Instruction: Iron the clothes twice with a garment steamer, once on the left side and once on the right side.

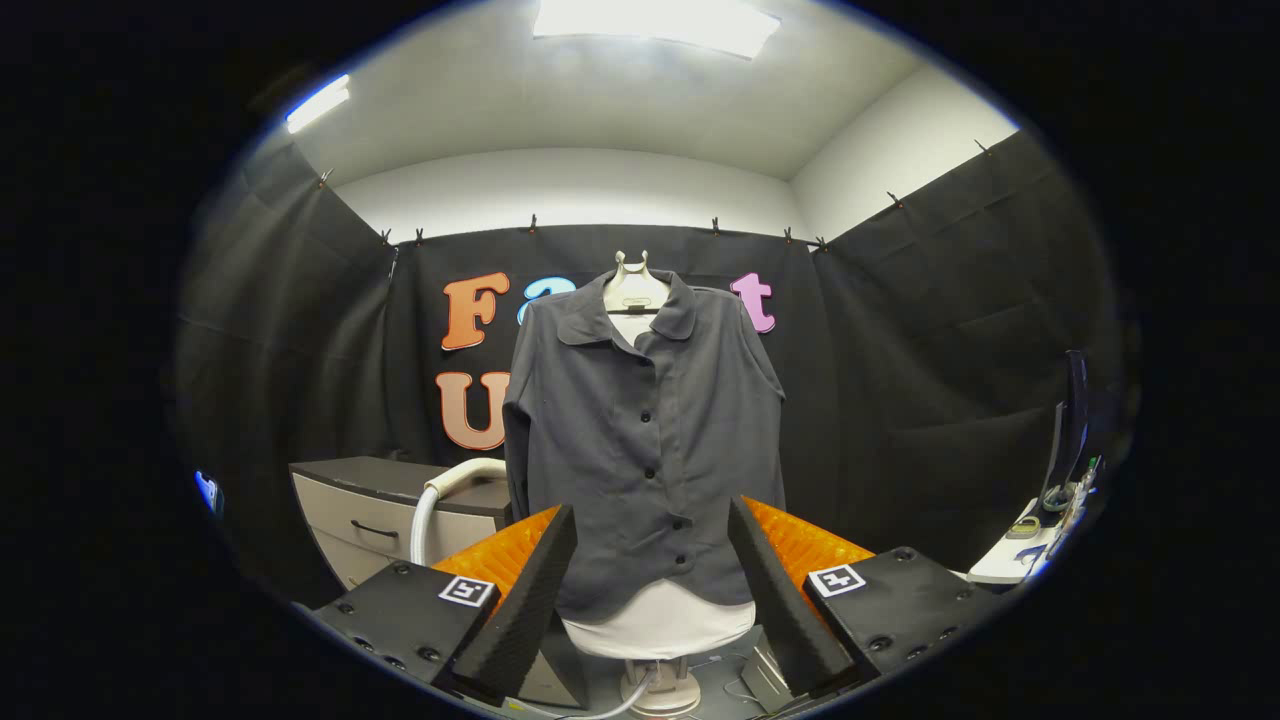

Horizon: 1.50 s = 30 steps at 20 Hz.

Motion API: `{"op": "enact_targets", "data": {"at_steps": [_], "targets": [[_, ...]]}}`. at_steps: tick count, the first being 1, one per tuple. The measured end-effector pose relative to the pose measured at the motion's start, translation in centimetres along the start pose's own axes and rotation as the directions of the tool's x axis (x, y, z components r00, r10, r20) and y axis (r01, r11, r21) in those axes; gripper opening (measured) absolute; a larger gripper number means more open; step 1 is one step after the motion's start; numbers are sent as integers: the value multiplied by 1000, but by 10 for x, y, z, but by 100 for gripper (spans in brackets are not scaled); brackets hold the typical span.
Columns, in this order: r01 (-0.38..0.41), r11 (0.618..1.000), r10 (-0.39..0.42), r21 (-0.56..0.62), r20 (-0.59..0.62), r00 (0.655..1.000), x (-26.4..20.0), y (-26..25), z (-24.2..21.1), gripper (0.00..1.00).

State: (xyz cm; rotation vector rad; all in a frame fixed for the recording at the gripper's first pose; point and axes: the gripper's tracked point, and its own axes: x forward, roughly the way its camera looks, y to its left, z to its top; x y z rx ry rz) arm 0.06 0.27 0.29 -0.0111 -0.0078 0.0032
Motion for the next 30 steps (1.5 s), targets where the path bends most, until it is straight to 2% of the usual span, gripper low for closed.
{"op": "enact_targets", "data": {"at_steps": [11,20,25,30], "targets": [[-7,1000,7,15,-7,1000,10,7,-4,98],[31,999,-32,36,24,999,29,-1,13,98],[18,998,-17,59,-11,1000,79,29,30,97],[-84,995,88,61,-66,994,150,120,52,98]]}}
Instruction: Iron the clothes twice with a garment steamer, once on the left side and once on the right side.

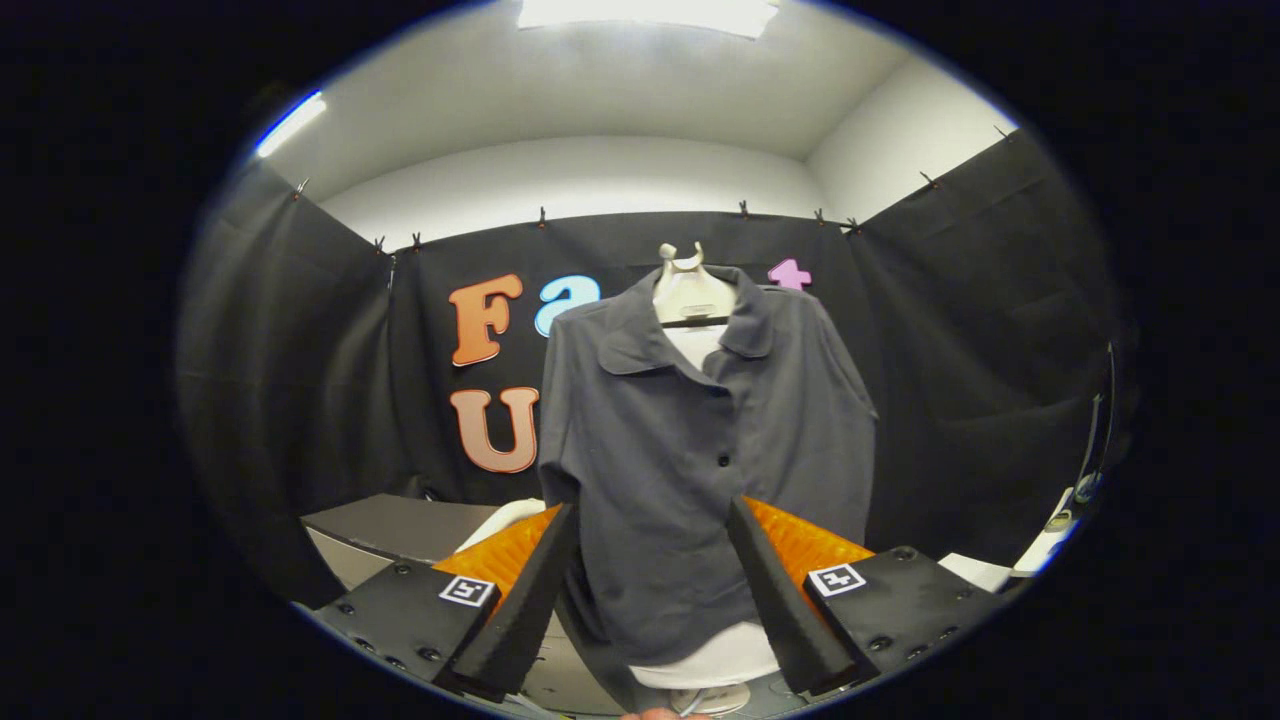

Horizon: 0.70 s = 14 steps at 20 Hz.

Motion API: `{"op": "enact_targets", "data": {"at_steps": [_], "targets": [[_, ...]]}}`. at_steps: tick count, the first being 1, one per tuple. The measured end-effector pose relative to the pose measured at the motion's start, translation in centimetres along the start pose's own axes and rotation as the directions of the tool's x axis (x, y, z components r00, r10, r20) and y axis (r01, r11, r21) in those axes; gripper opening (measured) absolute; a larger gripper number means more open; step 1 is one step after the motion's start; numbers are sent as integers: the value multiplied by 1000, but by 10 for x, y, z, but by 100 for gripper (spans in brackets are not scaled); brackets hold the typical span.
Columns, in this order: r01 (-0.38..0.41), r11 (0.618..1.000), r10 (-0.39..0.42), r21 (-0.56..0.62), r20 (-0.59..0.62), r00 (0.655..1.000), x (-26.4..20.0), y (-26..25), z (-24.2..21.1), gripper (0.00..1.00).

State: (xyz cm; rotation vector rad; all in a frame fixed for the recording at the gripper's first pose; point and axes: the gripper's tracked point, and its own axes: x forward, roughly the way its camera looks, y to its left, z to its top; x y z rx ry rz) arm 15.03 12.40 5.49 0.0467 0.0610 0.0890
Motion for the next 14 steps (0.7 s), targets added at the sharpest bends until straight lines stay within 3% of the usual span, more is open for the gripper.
{"op": "enact_targets", "data": {"at_steps": [3,7,10,14], "targets": [[-5,1000,4,-22,-49,999,51,52,2,98],[-115,993,113,-7,-136,984,102,144,-16,98],[-115,993,114,7,-212,971,155,180,-45,98],[-93,995,96,27,-401,911,195,209,-125,99]]}}
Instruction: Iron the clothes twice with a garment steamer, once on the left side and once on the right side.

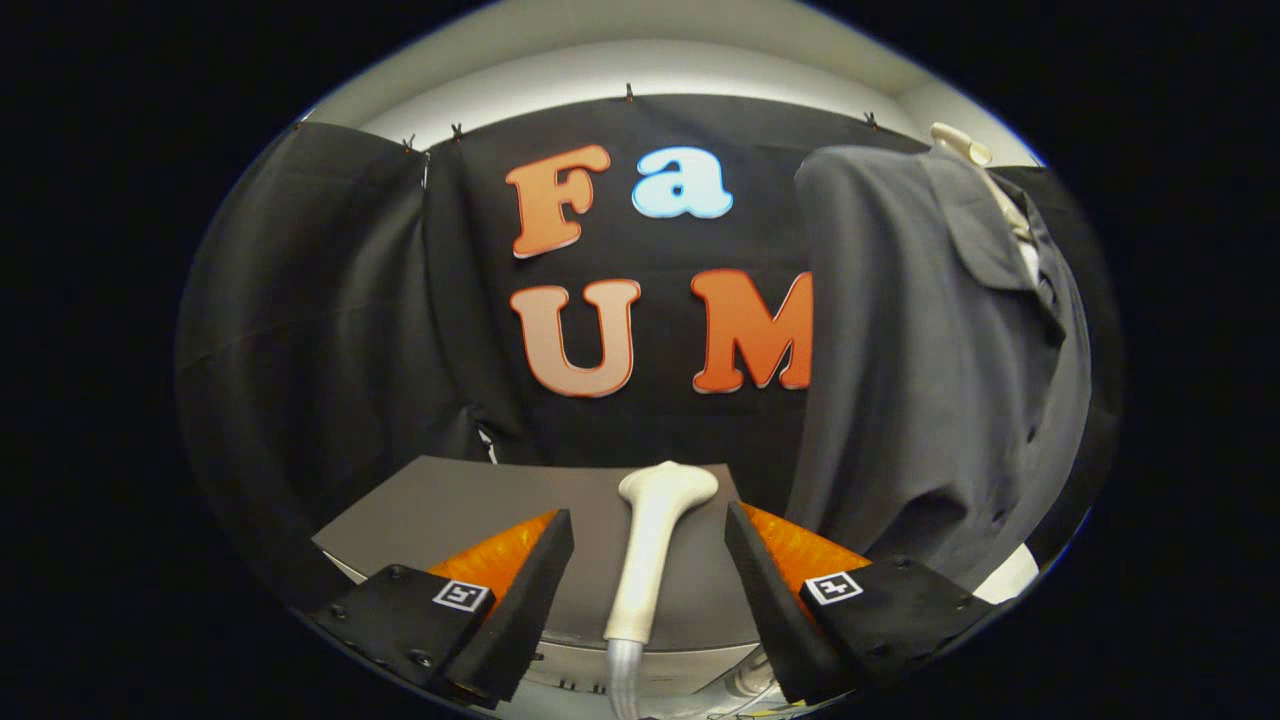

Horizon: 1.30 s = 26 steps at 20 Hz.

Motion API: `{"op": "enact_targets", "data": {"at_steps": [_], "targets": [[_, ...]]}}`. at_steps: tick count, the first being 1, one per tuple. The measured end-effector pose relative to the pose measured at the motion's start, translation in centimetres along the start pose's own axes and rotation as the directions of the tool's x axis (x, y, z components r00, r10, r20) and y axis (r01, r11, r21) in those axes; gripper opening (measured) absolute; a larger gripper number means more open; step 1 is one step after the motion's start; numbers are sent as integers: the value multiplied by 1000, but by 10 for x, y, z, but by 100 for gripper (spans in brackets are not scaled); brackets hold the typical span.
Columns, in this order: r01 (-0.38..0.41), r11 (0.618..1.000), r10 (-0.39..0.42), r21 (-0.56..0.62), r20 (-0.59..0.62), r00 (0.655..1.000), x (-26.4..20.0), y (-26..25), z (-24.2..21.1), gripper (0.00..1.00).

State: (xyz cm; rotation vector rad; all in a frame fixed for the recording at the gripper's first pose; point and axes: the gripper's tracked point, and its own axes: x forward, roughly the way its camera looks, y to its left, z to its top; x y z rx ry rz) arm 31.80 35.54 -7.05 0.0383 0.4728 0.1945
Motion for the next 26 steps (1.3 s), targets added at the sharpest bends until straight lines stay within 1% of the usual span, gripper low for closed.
{"op": "enact_targets", "data": {"at_steps": [3,4,6,9,12,13,14,15,16,17,19,21,24,26], "targets": [[42,999,-43,-20,-62,997,44,1,-23,99],[46,999,-48,-21,-65,997,53,5,-30,95],[73,996,-77,-43,-89,993,62,2,-45,88],[95,994,-101,-54,-122,987,72,-1,-63,83],[121,991,-130,-60,-179,975,82,-13,-86,81],[113,993,-118,-37,-210,970,84,-15,-96,77],[102,995,-100,0,-171,980,87,-15,-89,74],[103,994,-97,25,-168,981,81,-18,-91,63],[90,994,-82,60,-129,988,85,-18,-87,55],[81,994,-72,77,-115,991,81,-18,-86,47],[53,995,-44,84,-106,993,83,-21,-87,40],[29,995,-18,91,-115,993,74,-21,-93,40],[-3,996,10,89,-78,997,62,-23,-92,40],[-41,995,49,92,-80,996,53,-23,-96,40]]}}
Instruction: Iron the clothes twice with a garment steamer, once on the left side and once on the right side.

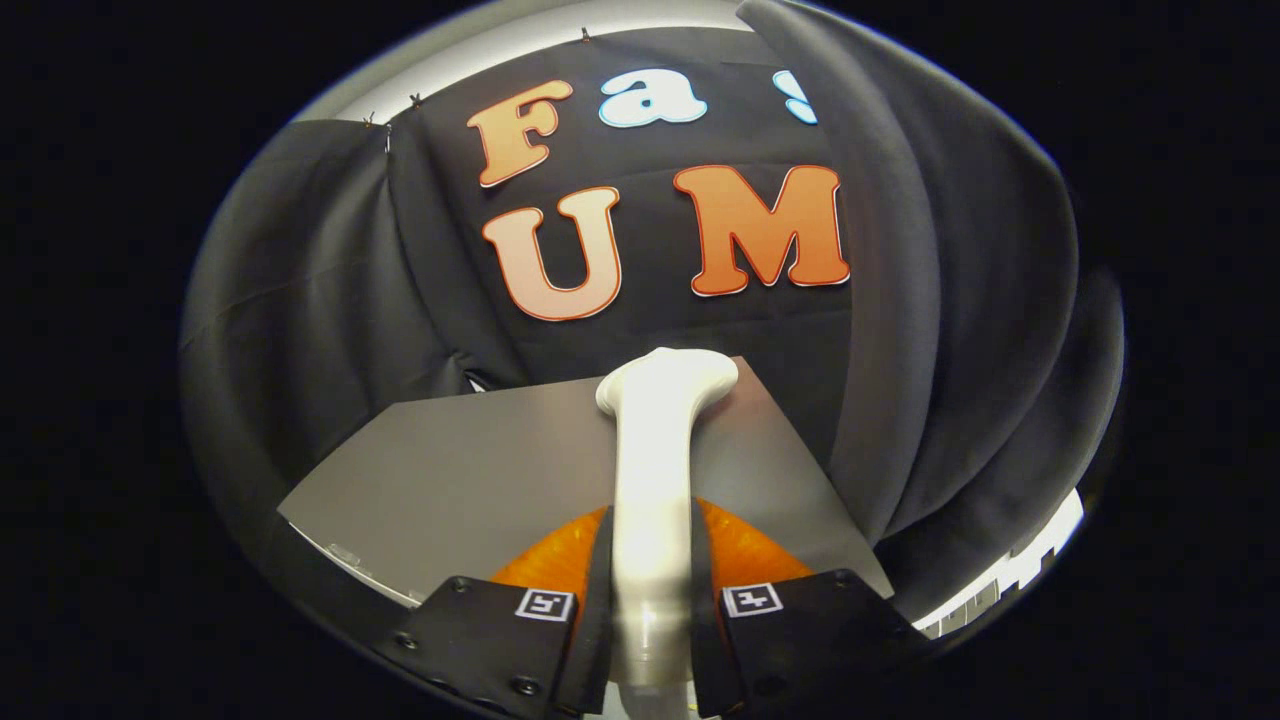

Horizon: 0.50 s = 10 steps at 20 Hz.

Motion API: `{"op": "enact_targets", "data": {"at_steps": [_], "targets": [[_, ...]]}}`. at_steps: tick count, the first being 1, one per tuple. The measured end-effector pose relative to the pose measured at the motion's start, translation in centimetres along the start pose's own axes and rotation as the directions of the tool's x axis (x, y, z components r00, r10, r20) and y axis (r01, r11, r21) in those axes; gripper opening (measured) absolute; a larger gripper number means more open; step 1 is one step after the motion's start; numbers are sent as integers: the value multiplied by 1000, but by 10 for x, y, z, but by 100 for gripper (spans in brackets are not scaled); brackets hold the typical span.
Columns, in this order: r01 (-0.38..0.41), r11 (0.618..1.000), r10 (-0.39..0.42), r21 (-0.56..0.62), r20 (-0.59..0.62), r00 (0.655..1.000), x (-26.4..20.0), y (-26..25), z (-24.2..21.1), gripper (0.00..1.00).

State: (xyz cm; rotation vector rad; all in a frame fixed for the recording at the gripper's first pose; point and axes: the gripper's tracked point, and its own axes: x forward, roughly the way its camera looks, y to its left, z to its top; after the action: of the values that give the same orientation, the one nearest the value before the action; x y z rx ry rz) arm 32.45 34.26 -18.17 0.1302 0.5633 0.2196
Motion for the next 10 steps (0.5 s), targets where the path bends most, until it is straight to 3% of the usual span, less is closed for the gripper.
{"op": "enact_targets", "data": {"at_steps": [2,5,8,10], "targets": [[-37,999,37,-1,7,999,-16,1,0,40],[-105,993,111,-59,118,987,-58,10,18,40],[-195,975,215,-105,255,943,-125,20,45,40],[-214,965,251,-151,310,917,-161,15,59,39]]}}
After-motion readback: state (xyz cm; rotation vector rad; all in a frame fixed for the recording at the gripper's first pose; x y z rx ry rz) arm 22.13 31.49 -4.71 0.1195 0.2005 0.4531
